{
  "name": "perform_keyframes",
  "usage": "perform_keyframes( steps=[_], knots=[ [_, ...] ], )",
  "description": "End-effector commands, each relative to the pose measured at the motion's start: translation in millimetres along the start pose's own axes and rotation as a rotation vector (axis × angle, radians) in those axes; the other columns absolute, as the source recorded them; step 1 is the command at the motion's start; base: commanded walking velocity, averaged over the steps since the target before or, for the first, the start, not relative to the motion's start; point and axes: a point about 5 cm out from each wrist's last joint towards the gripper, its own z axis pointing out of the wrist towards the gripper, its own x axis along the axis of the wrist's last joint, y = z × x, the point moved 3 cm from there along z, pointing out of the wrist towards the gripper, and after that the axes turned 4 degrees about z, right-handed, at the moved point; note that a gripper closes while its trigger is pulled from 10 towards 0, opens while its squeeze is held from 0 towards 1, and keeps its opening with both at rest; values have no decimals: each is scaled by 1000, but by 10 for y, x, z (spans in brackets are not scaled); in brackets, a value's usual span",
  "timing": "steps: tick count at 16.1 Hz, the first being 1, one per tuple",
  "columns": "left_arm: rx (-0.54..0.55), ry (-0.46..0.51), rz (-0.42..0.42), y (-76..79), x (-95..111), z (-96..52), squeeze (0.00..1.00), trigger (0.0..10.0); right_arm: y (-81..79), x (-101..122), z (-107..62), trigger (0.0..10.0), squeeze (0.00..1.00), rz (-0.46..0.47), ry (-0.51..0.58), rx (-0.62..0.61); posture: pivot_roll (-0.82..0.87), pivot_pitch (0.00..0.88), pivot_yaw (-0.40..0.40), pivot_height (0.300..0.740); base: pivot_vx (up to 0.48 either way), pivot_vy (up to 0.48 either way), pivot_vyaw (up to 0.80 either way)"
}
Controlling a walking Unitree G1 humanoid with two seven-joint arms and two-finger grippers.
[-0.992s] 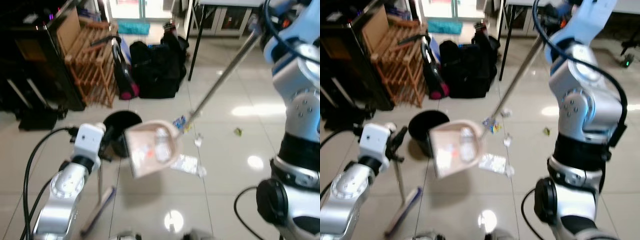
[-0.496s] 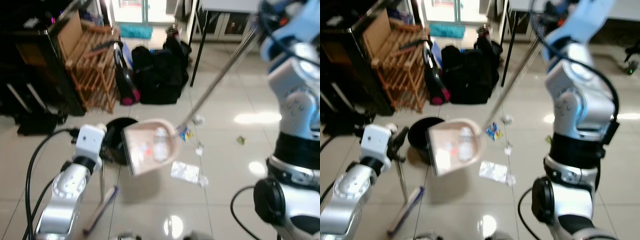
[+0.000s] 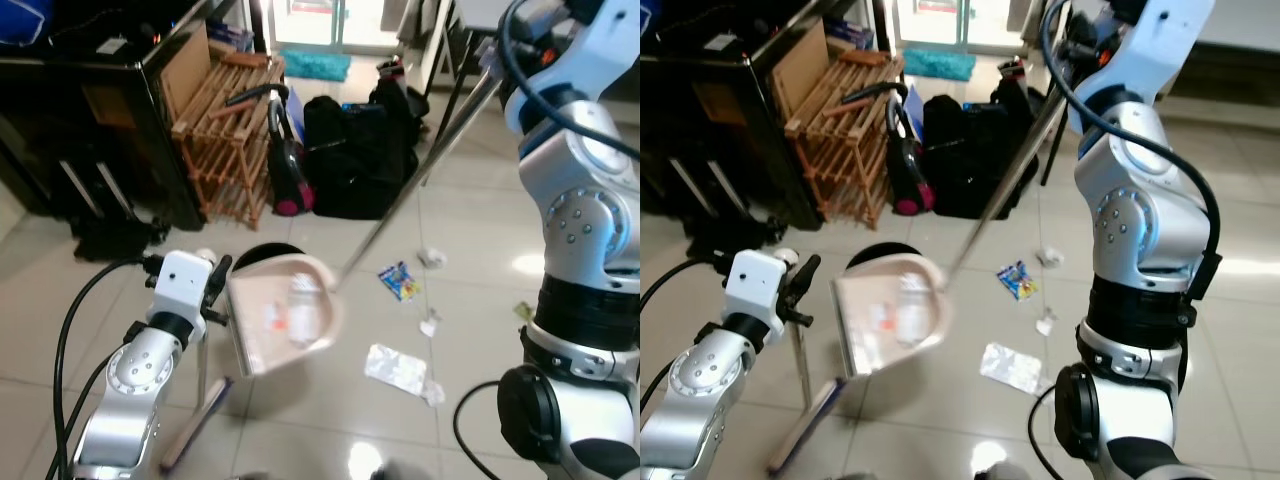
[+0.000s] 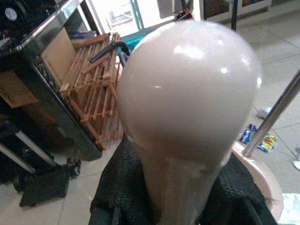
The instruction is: Sweep floor
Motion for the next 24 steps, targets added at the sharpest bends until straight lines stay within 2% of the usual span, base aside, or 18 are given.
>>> perform_keyframes(
  steps=[1, 12, 14, 16, 18, 24],
  knots=[
    [-11, 40, 4, 36, 93, 24, 0, 10000, 107, 204, -16, 10000, 0, -15, 87, -41, -41, 81, 1, 740, 420, 0, 0],
    [-19, 49, 7, 44, 113, 35, 0, 10000, 99, 180, -25, 10000, 0, 13, 86, -38, -35, 81, 0, 740, 420, 0, 0],
    [-21, 48, 6, 54, 107, 24, 0, 10000, 61, 164, -24, 10000, 0, -17, 78, -10, -33, 80, -1, 740, 418, 0, 0],
    [-28, 51, 1, 70, 106, 13, 0, 10000, 33, 139, -24, 10000, 0, -22, 68, 0, -32, 80, -2, 740, 420, 0, 800],
    [-30, 50, 0, 69, 103, 14, 0, 10000, 72, 178, -30, 10000, 0, 16, 102, -23, -35, 80, -1, 740, 416, 0, 0],
    [-35, 57, -9, 85, 108, 33, 0, 10000, 88, 240, -37, 10000, 0, 3, 134, -19, -42, 79, -2, 740, 416, 0, 0]
  ],
)
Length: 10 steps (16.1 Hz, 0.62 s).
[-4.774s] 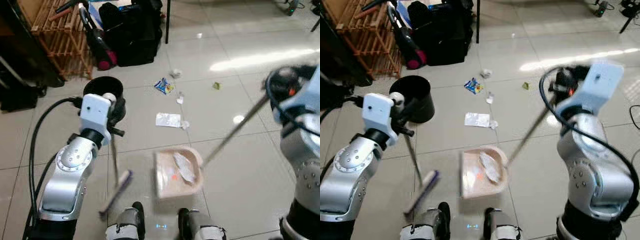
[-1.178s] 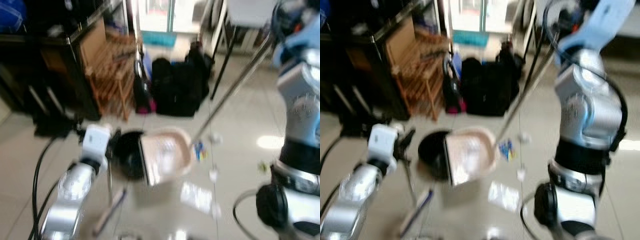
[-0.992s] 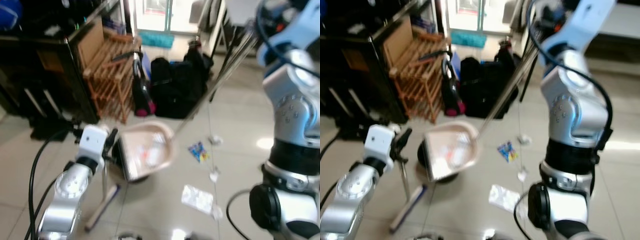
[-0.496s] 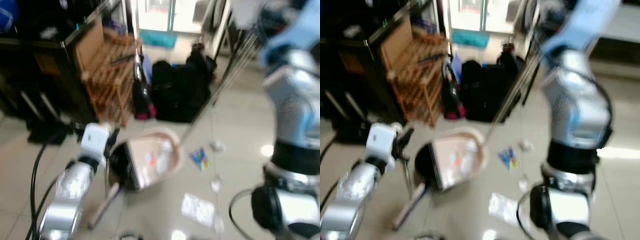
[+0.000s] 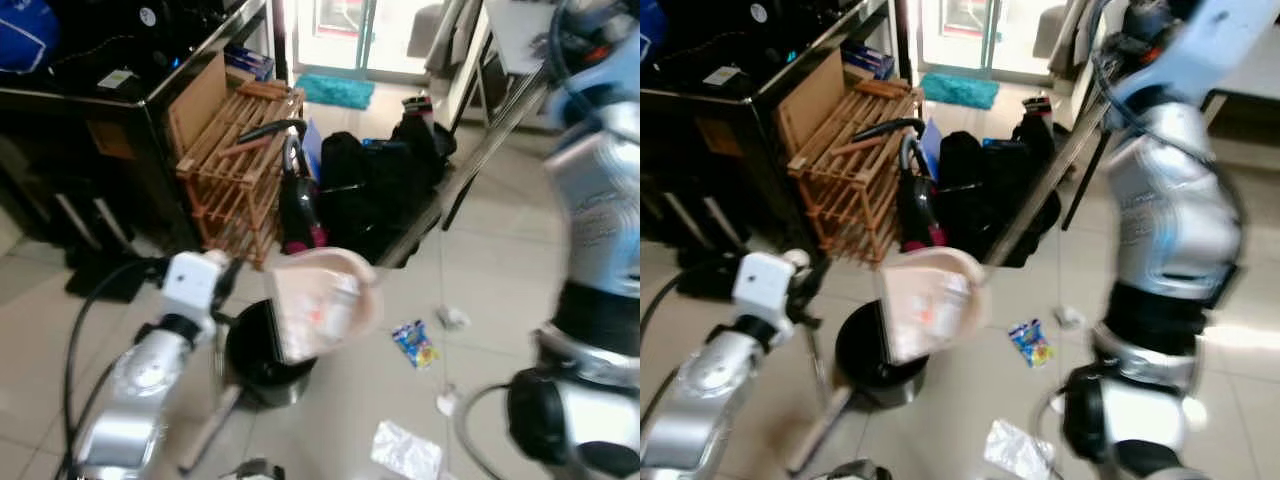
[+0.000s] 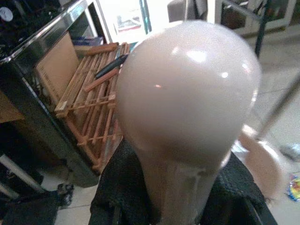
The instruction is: Sweep floor
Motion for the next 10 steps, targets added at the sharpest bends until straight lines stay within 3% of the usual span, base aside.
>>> perform_keyframes(
  steps=[1, 10],
  knots=[
    [-9, 51, 16, 24, 118, 21, 0, 10000, 9, 180, -4, 10000, 0, 13, 69, 7, -41, 79, -3, 740, 412, 0, 0],
    [-5, 9, 17, 20, -1, -54, 0, 10000, -20, 198, -13, 10000, 0, -9, 149, 27, -32, 73, -11, 740, 0, 0, 0]
  ],
)
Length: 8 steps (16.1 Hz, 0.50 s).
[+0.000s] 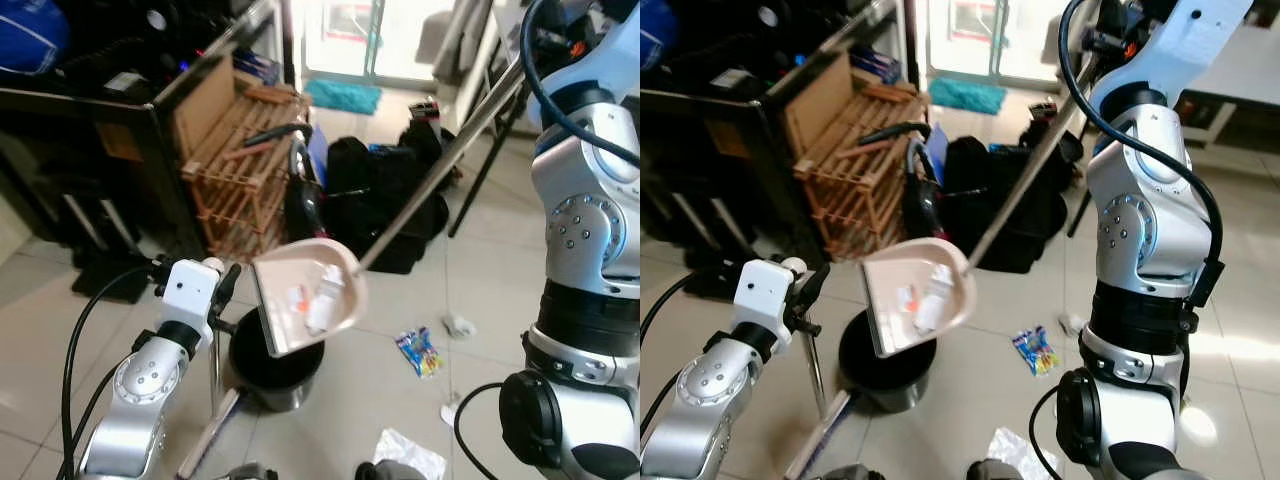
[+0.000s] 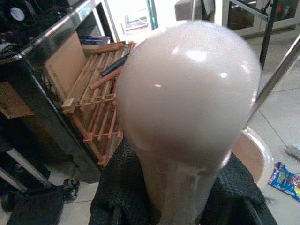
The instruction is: Sweep floor
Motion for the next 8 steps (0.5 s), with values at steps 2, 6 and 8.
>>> perform_keyframes(
  steps=[2, 6, 8],
  knots=[
    [7, 15, 19, -38, 27, -14, 0, 10000, 0, 102, -9, 10000, 0, -23, 84, 11, -31, 71, -11, 740, 0, 0, 0],
    [5, 2, 21, -39, -4, -25, 0, 10000, -14, 92, -18, 10000, 0, -33, 101, 16, -30, 72, -11, 740, 0, 0, 0],
    [5, 2, 21, -39, -4, -25, 0, 10000, -14, 92, -18, 10000, 0, -33, 101, 16, -30, 72, -11, 740, 0, 0, 0]
  ],
)
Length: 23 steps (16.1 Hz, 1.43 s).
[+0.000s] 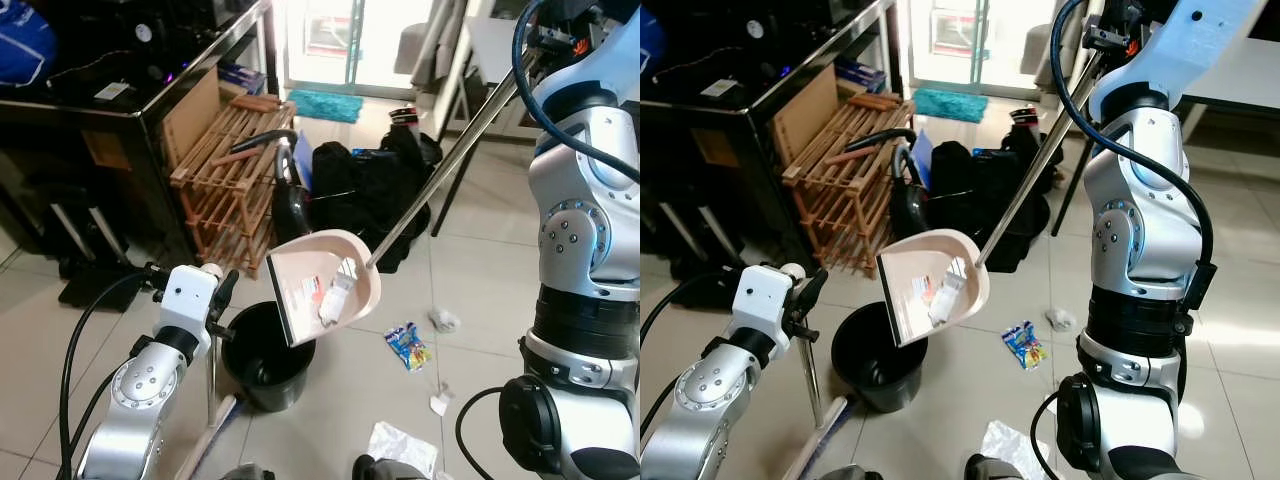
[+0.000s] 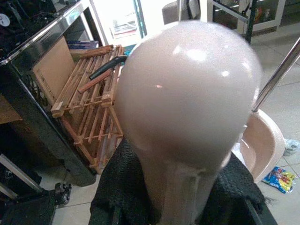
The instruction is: Sweep floor
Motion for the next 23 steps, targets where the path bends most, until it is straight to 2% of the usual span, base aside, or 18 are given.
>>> perform_keyframes(
  steps=[1, 12, 13, 15, 18, 20, 23],
  knots=[
    [5, 22, 23, -41, 55, 4, 0, 10000, -8, 75, 3, 10000, 0, 12, 43, 10, -30, 72, -11, 740, 0, 0, 0],
    [5, 22, 23, -41, 55, 4, 0, 10000, -8, 75, 3, 10000, 0, 12, 43, 10, -30, 72, -11, 740, 0, 0, 0],
    [13, 1, 14, -45, 22, -62, 0, 10000, -207, -37, -34, 10000, 0, 76, 57, 52, -17, 147, -33, 740, 0, 0, 0],
    [25, -30, 1, -48, -9, -180, 0, 10000, -515, -190, -86, 10000, 0, 180, 49, 109, -13, 156, -37, 740, 0, 0, 0],
    [28, -39, 9, -67, -28, -227, 0, 10000, -645, -185, -55, 10000, 0, 201, 72, 149, -10, 162, -36, 740, 0, 0, 0],
    [19, -41, 13, -46, -16, -225, 0, 10000, -811, -156, -37, 10000, 0, 212, 114, 205, -8, 158, -35, 740, 0, 0, 0],
    [14, -36, 6, -39, 7, -224, 0, 10000, -929, -140, -59, 10000, 0, 199, 151, 252, -6, 158, -35, 740, 0, 0, 0]
  ],
)
